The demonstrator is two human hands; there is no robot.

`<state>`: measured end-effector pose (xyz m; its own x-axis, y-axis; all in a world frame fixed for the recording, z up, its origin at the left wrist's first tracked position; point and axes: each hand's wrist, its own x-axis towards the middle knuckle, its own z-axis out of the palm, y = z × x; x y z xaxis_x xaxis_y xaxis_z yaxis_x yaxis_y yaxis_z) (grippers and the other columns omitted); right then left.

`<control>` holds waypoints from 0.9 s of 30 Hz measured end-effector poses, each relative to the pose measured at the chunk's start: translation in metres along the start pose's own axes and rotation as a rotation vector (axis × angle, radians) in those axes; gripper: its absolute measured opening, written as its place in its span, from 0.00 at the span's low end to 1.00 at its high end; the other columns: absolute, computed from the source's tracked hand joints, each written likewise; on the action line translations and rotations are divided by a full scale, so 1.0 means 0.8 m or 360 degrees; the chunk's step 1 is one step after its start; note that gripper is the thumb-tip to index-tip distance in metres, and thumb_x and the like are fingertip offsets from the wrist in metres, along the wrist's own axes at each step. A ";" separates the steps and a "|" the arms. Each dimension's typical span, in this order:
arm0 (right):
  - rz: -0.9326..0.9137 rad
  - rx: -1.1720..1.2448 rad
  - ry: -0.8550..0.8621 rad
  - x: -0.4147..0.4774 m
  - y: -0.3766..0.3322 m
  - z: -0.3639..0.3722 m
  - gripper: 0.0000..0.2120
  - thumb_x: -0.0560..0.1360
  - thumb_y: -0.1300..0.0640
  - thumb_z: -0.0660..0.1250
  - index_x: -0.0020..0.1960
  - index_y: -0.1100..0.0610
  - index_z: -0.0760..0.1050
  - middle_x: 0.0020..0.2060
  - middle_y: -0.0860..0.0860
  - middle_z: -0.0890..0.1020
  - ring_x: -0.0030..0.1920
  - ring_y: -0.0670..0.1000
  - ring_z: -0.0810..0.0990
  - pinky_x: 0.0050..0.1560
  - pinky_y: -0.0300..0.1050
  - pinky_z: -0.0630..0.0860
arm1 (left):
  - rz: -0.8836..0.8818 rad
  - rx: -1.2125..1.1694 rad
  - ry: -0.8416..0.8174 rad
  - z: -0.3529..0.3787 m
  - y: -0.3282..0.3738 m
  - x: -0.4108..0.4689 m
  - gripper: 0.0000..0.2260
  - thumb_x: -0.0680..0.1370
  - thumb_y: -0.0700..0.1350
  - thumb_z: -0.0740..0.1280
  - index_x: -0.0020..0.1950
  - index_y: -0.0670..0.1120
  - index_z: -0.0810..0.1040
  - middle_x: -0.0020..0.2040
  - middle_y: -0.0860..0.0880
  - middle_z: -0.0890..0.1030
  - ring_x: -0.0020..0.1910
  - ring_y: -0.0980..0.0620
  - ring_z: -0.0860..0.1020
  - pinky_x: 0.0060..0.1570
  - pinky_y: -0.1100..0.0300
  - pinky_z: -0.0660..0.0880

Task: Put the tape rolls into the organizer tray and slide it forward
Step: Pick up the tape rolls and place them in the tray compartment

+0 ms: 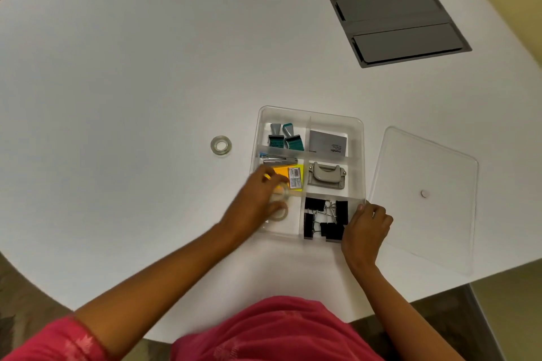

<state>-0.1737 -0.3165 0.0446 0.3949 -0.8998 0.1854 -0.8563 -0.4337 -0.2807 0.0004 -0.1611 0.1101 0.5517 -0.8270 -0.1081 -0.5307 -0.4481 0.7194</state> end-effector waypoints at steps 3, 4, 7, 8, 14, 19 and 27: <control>0.0001 0.0014 0.0009 0.000 0.000 -0.001 0.19 0.80 0.59 0.48 0.51 0.68 0.75 0.43 0.64 0.77 0.43 0.62 0.72 0.41 0.53 0.70 | 0.0067 0.0159 -0.0260 0.038 0.007 -0.006 0.21 0.71 0.44 0.72 0.63 0.48 0.73 0.62 0.46 0.70 0.59 0.48 0.71 0.57 0.58 0.73; 0.0001 0.0014 0.0013 0.000 -0.001 -0.002 0.18 0.80 0.59 0.49 0.51 0.68 0.75 0.43 0.64 0.78 0.43 0.62 0.72 0.41 0.53 0.70 | 0.0078 0.0214 -0.0314 0.048 0.005 -0.007 0.22 0.71 0.44 0.72 0.63 0.48 0.72 0.63 0.46 0.70 0.60 0.47 0.71 0.57 0.57 0.74; 0.0001 0.0018 0.0015 0.001 -0.002 -0.002 0.18 0.79 0.59 0.49 0.51 0.67 0.75 0.43 0.63 0.78 0.42 0.62 0.72 0.40 0.53 0.70 | 0.0074 0.0370 -0.0392 0.062 -0.001 -0.006 0.22 0.71 0.43 0.71 0.65 0.47 0.71 0.63 0.45 0.69 0.60 0.46 0.71 0.55 0.55 0.75; -0.0001 0.0017 0.0013 0.001 -0.002 -0.001 0.17 0.79 0.59 0.49 0.51 0.67 0.75 0.43 0.63 0.78 0.42 0.62 0.72 0.40 0.53 0.70 | 0.0073 0.0399 -0.0396 0.064 -0.003 -0.005 0.23 0.71 0.43 0.71 0.65 0.46 0.71 0.63 0.44 0.70 0.60 0.45 0.71 0.54 0.54 0.75; 0.0000 0.0015 0.0027 0.000 0.002 0.000 0.16 0.79 0.60 0.51 0.51 0.68 0.75 0.43 0.64 0.78 0.43 0.62 0.72 0.41 0.54 0.70 | 0.0119 0.0558 -0.0423 0.069 -0.003 0.000 0.23 0.71 0.41 0.71 0.66 0.44 0.71 0.63 0.43 0.71 0.59 0.44 0.72 0.51 0.52 0.77; 0.0002 0.0014 0.0031 0.000 0.002 0.003 0.16 0.80 0.60 0.51 0.50 0.68 0.75 0.43 0.64 0.78 0.42 0.62 0.72 0.41 0.53 0.70 | 0.0147 0.0652 -0.0439 0.068 -0.001 0.004 0.25 0.72 0.41 0.71 0.68 0.43 0.69 0.64 0.42 0.71 0.61 0.42 0.70 0.52 0.49 0.77; -0.0020 0.0011 0.0050 0.001 0.005 0.005 0.15 0.80 0.61 0.52 0.50 0.68 0.75 0.43 0.64 0.78 0.42 0.62 0.72 0.41 0.53 0.70 | 0.0531 0.0606 -0.0102 0.034 0.000 -0.001 0.18 0.72 0.40 0.69 0.61 0.41 0.74 0.57 0.40 0.77 0.49 0.42 0.79 0.38 0.52 0.81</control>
<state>-0.1752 -0.3191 0.0398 0.3953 -0.8923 0.2182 -0.8488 -0.4456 -0.2845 -0.0176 -0.1695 0.0911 0.2778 -0.9600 0.0343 -0.8746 -0.2380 0.4224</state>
